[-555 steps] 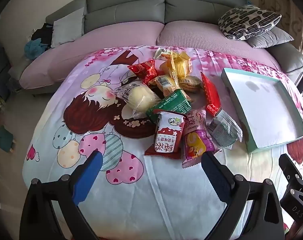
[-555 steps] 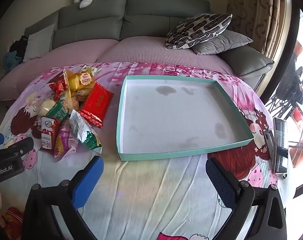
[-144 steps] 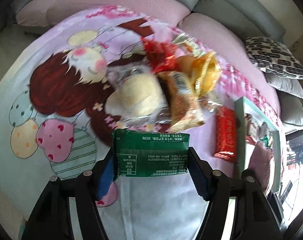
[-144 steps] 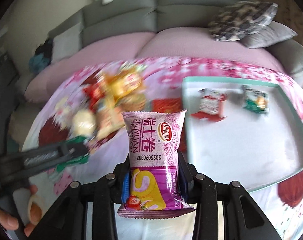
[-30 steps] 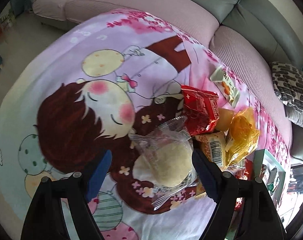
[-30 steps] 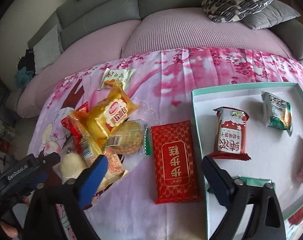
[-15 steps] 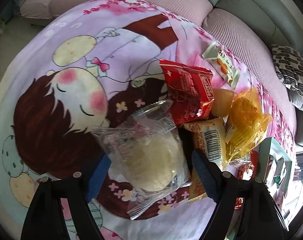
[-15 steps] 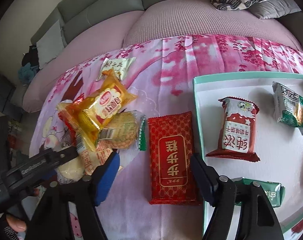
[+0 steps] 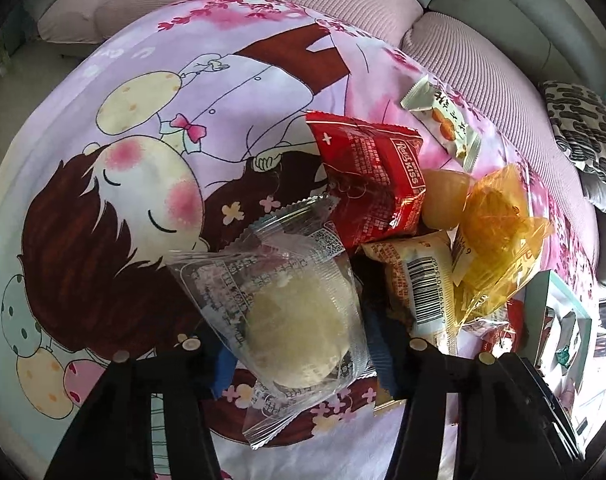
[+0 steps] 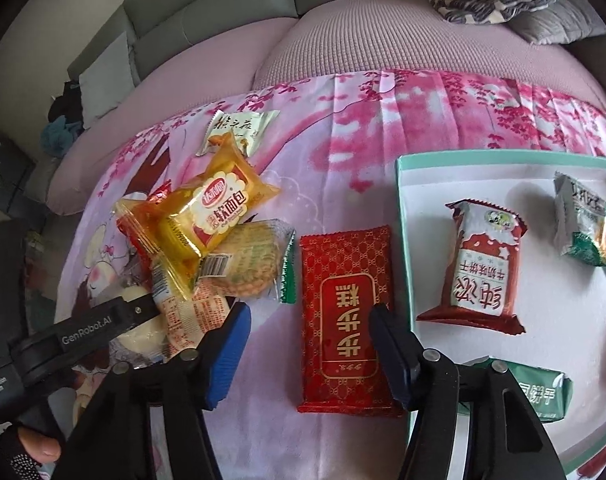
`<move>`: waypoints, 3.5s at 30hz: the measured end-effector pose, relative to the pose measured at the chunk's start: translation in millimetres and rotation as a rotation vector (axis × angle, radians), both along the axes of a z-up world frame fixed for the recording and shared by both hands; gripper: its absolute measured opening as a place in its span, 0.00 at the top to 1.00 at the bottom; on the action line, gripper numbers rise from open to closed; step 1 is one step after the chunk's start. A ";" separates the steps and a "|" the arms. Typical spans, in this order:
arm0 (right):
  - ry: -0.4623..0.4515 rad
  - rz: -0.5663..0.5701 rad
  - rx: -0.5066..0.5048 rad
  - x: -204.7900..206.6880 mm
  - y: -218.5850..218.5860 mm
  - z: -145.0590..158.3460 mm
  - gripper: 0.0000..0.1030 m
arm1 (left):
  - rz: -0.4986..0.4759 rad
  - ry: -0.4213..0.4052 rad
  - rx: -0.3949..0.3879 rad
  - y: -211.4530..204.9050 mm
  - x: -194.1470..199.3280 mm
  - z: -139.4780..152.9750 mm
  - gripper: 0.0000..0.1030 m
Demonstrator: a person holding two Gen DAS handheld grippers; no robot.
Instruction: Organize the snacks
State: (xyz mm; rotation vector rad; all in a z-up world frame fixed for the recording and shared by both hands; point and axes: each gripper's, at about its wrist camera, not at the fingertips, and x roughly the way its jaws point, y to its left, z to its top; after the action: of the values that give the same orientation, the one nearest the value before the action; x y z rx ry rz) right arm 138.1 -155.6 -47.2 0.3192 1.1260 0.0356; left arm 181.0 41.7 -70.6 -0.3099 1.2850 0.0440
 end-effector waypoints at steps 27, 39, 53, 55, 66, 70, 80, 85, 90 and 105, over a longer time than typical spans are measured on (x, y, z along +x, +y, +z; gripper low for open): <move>0.053 0.030 -0.262 -0.3 21.0 -8.1 0.47 | 0.036 -0.014 0.000 23.4 -18.2 18.1 0.46; 0.021 0.026 -0.251 1.8 24.2 -12.9 0.44 | 0.037 -0.002 -0.003 22.5 -17.7 15.4 0.46; 0.069 0.051 -0.456 -2.3 43.1 -18.7 0.46 | 0.048 -0.002 -0.005 24.0 -18.3 15.7 0.46; 0.085 0.033 -0.438 -3.2 38.0 -18.7 0.46 | 0.052 -0.002 -0.008 25.1 -18.3 15.8 0.46; 0.092 0.009 -0.142 -5.5 12.0 -19.2 0.43 | 0.050 -0.001 -0.011 23.2 -18.1 15.2 0.46; 0.086 -0.003 -0.067 -3.5 5.0 -18.2 0.43 | 0.042 0.005 -0.010 22.9 -16.7 13.7 0.46; 0.036 0.044 -0.300 -0.9 39.5 -27.0 0.42 | 0.032 0.024 -0.003 20.7 -14.9 7.7 0.46; 0.027 0.060 -0.366 1.4 49.3 -31.4 0.41 | 0.027 0.028 0.006 19.0 -13.4 6.6 0.46; 0.018 0.059 -0.383 1.1 53.1 -32.3 0.40 | 0.021 0.031 0.018 17.1 -12.3 6.0 0.46; -0.009 0.045 -0.367 2.7 46.4 -33.7 0.41 | 0.009 0.033 0.047 12.0 -9.4 2.3 0.45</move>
State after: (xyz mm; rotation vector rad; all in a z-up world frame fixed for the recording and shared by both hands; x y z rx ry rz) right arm 140.7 -109.2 -81.0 -0.0332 1.1065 -0.1291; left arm 171.6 53.7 -68.3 -0.2754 1.3139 0.0868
